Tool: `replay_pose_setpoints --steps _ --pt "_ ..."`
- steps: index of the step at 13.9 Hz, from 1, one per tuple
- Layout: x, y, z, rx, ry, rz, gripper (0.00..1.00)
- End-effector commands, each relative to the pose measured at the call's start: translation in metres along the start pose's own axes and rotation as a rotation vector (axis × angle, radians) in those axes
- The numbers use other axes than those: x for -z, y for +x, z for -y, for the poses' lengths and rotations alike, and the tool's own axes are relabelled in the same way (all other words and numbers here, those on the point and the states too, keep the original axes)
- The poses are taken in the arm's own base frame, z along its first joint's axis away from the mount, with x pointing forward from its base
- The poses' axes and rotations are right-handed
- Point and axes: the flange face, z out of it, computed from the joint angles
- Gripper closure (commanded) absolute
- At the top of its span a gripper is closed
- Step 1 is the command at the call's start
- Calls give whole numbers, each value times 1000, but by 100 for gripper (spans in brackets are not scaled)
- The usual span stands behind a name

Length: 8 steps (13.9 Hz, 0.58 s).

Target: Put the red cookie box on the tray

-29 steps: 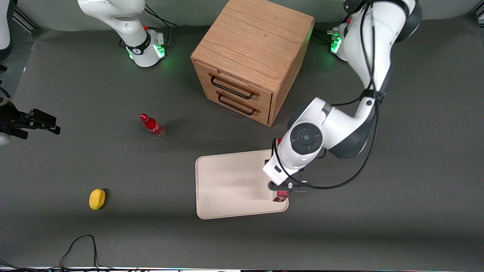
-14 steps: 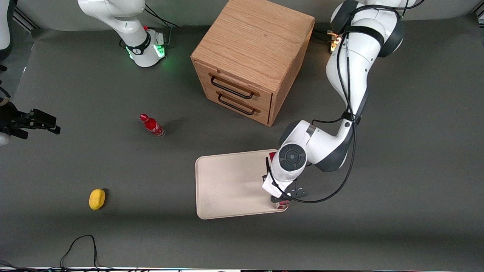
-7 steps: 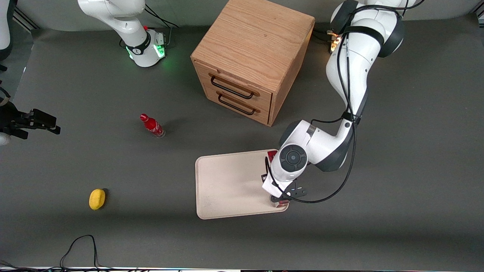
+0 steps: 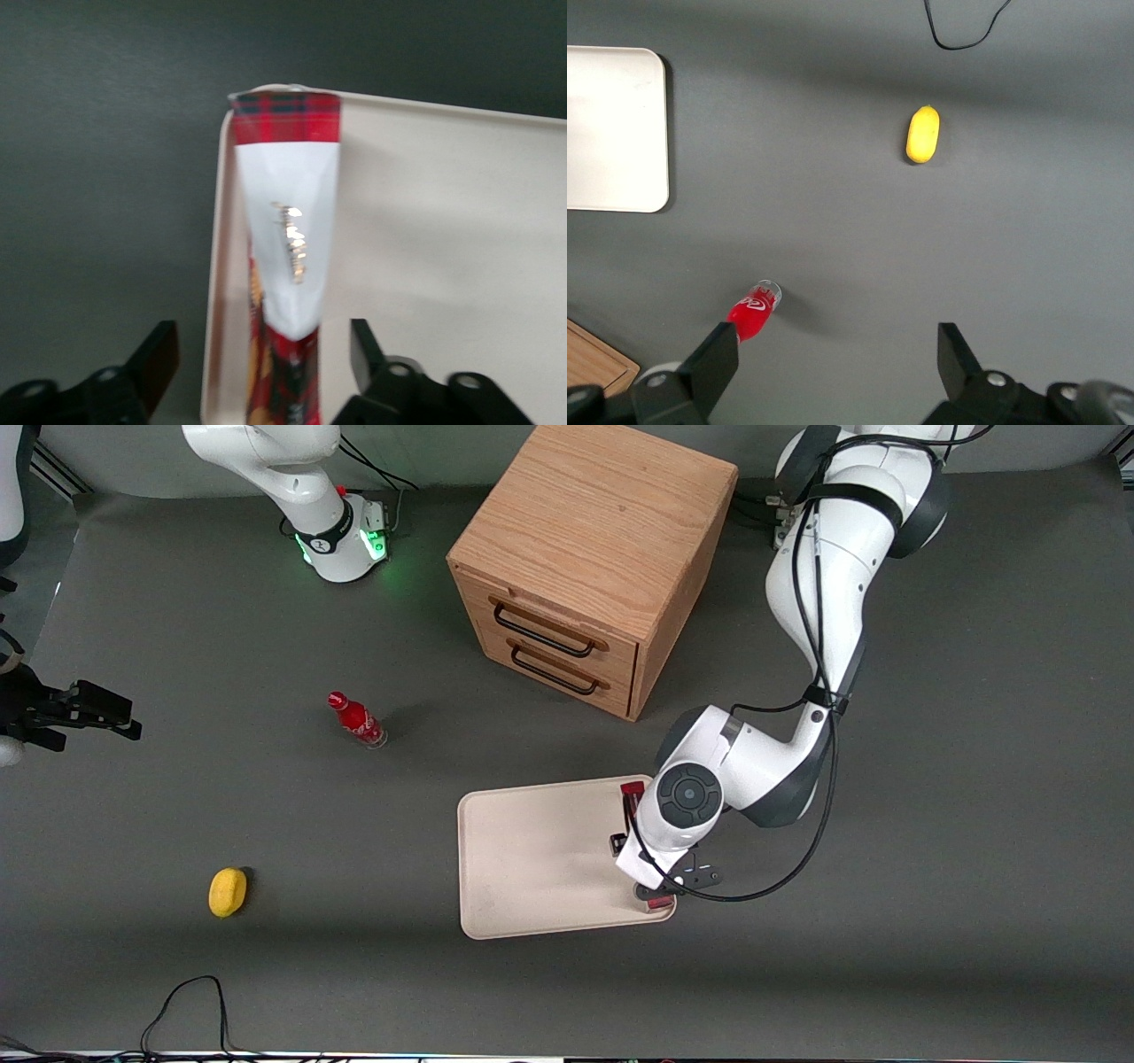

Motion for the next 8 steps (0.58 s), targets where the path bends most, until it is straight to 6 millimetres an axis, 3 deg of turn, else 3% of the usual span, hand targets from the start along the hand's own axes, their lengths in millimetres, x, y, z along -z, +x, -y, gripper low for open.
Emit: replay_pose_setpoints --steps 1,3,8 --pt "68 0 46 -76 66 35 0" --pt "119 -7 83 -101 91 52 0" --pt "197 -32 233 -198 110 56 0"
